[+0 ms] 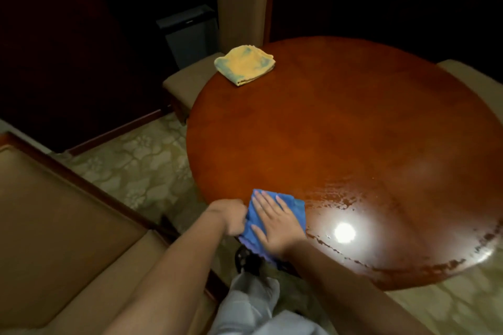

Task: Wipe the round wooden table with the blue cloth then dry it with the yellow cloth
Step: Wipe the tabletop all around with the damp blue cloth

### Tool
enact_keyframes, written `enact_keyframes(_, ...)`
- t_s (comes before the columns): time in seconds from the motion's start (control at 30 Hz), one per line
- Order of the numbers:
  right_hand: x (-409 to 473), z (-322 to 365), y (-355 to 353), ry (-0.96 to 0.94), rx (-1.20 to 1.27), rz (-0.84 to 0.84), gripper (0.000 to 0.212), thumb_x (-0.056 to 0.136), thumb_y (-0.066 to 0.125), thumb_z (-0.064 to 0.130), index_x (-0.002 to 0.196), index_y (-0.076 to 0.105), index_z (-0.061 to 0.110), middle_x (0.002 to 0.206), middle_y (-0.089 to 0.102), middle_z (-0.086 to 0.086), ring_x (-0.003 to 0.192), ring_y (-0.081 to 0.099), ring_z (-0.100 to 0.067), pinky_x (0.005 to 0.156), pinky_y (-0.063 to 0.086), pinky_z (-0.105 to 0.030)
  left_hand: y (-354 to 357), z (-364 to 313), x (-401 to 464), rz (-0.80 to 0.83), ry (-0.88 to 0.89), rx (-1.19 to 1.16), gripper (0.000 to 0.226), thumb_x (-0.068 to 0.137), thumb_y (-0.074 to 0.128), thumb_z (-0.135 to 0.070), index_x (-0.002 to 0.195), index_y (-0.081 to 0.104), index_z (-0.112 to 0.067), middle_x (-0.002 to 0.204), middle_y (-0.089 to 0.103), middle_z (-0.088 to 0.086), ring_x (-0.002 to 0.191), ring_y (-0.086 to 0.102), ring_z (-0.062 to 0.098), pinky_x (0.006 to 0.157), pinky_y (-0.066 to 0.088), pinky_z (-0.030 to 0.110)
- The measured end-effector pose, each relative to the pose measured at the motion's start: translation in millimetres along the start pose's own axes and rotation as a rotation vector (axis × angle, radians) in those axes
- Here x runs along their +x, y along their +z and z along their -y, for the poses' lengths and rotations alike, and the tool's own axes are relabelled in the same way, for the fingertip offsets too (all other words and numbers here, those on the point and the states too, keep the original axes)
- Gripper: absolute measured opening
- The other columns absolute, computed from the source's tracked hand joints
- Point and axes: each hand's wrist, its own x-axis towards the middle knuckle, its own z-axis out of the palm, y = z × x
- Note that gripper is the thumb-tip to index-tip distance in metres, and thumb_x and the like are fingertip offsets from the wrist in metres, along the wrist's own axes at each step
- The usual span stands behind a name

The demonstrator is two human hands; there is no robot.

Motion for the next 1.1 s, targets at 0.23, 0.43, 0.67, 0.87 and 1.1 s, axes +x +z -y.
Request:
enact_keyframes(0.23, -4, -61, -16, 0.296, 0.034, -0.032, 0.069, 0.101, 0.008, 0.046, 0.137, 0.052, 0.007, 0.142, 0.05, -0.008, 0.131, 0.048, -0.022, 0.111, 0.012, -0.034, -42, -43, 51, -0.042, 0.163, 0.121, 0.034, 0.101, 0.035, -0.025, 0.124, 0.054, -0.008, 0.129, 0.047, 0.011, 0.114, 0.054, 0.03, 0.089, 0.044, 0.038)
enact_keyframes(0.43, 24, -82, -28, 0.541, 0.033, -0.074, 0.073, 0.1, 0.008, 0.05, 0.136, 0.053, 0.006, 0.142, 0.05, -0.009, 0.131, 0.047, -0.024, 0.113, 0.006, -0.031, -82, -44, 104, -0.068, 0.265, 0.19, 0.032, 0.102, 0.034, -0.025, 0.123, 0.052, -0.009, 0.129, 0.044, 0.009, 0.111, 0.055, 0.031, 0.085, 0.046, 0.038)
enact_keyframes(0.67, 101, -74, -34, 0.817, 0.092, -0.113, 0.073, 0.101, 0.008, 0.048, 0.134, 0.054, 0.002, 0.142, 0.05, -0.013, 0.132, 0.047, -0.025, 0.113, 0.008, -0.034, -130, -6, 158, -0.131, 0.37, 0.257, 0.032, 0.104, 0.031, -0.022, 0.125, 0.052, -0.01, 0.13, 0.045, 0.008, 0.112, 0.052, 0.027, 0.083, 0.046, 0.037)
enact_keyframes(0.87, 181, -79, -31, 0.94, 0.112, -0.153, 0.073, 0.1, 0.009, 0.048, 0.136, 0.051, 0.001, 0.144, 0.046, -0.014, 0.135, 0.033, -0.019, 0.114, 0.006, -0.035, -169, 37, 215, -0.155, 0.333, 0.29, 0.029, 0.103, 0.034, -0.025, 0.121, 0.051, -0.012, 0.125, 0.052, 0.009, 0.111, 0.056, 0.03, 0.082, 0.046, 0.036)
enact_keyframes(1.1, 196, -110, -35, 0.904, 0.055, -0.187, 0.085, 0.084, -0.022, 0.061, 0.149, 0.0, 0.011, 0.156, -0.008, -0.003, 0.143, -0.013, -0.018, 0.112, -0.02, -0.027, -198, 19, 255, -0.134, 0.409, 0.365, 0.024, 0.102, 0.034, -0.019, 0.116, 0.051, -0.009, 0.121, 0.058, 0.012, 0.108, 0.058, 0.031, 0.077, 0.045, 0.036)
